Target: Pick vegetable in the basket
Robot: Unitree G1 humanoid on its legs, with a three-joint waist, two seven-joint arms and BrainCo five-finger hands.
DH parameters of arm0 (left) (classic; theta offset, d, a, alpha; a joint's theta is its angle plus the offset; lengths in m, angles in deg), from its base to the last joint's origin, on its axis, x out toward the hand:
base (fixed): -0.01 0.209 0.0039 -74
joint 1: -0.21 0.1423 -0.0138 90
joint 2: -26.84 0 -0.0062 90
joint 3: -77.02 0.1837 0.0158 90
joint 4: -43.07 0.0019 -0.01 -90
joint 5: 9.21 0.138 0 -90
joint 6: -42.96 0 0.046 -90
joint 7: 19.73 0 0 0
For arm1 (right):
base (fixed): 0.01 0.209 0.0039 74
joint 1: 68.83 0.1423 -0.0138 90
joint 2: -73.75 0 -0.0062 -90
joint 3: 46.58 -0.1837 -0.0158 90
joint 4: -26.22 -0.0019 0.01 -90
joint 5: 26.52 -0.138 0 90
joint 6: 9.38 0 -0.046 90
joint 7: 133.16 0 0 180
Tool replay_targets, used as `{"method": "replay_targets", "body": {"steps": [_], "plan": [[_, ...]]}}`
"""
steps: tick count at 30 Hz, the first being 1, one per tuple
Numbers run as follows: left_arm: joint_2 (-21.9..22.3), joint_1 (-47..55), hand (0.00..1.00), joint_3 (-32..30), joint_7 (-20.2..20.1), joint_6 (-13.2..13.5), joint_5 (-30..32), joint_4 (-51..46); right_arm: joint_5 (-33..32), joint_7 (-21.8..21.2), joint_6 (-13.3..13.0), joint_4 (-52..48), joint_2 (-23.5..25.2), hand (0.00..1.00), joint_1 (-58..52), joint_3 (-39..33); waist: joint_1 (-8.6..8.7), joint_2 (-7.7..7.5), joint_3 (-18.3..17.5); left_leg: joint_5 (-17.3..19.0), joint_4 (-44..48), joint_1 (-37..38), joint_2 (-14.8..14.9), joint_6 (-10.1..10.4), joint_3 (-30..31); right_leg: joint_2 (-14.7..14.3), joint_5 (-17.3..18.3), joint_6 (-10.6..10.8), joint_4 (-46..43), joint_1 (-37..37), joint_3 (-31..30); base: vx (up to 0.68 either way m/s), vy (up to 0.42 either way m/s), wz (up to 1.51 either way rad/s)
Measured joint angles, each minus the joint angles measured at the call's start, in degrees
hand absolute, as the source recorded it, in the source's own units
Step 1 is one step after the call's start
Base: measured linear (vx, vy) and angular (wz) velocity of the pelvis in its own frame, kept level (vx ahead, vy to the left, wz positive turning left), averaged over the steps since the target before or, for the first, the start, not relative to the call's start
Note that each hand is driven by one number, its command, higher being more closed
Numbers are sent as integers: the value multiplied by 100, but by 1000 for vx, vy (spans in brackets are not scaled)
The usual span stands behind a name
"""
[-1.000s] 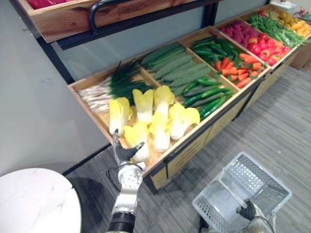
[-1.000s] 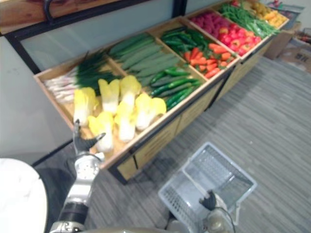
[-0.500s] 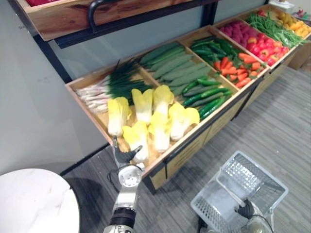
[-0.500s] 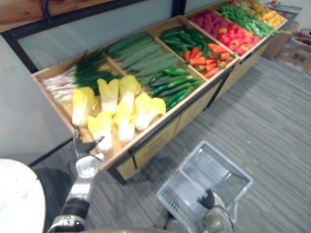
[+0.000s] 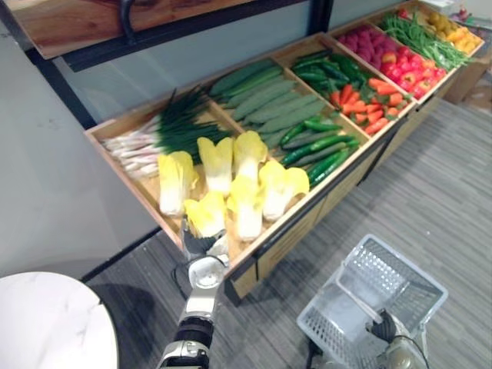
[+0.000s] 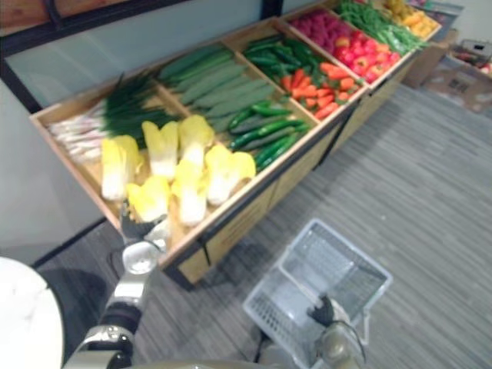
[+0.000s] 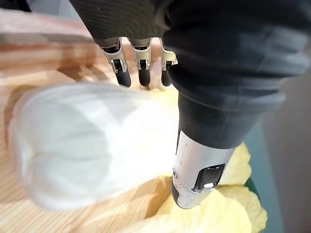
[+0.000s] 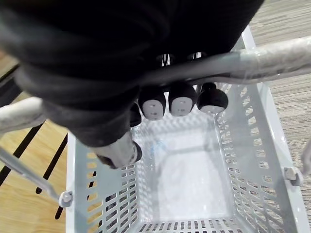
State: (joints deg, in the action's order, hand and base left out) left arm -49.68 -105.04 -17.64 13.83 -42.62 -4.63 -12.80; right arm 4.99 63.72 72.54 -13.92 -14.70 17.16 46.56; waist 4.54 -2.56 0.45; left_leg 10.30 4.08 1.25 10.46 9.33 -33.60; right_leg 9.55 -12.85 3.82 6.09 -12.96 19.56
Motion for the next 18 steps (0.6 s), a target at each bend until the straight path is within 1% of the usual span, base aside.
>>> {"method": "replay_targets", "body": {"steps": [13,15,18], "plan": [[-7,-16,0,106,-11,-11,3,82,0,11,-8,1,-1,100,23,30,-1,40,36,1,-6,40,-10,1,-27,12,-1,1,-1,34,3,10,-6,0],[-24,-34,0,156,-18,6,4,205,0,11,-8,0,-14,100,33,113,0,46,40,1,-6,55,-11,2,-40,8,-1,1,-1,34,-20,-7,-29,-5],[-57,-167,0,213,-35,45,4,654,0,10,-10,0,-17,100,50,194,-1,72,91,12,-6,88,-9,17,-81,-13,0,0,0,28,-94,-16,-38,-9]]}}
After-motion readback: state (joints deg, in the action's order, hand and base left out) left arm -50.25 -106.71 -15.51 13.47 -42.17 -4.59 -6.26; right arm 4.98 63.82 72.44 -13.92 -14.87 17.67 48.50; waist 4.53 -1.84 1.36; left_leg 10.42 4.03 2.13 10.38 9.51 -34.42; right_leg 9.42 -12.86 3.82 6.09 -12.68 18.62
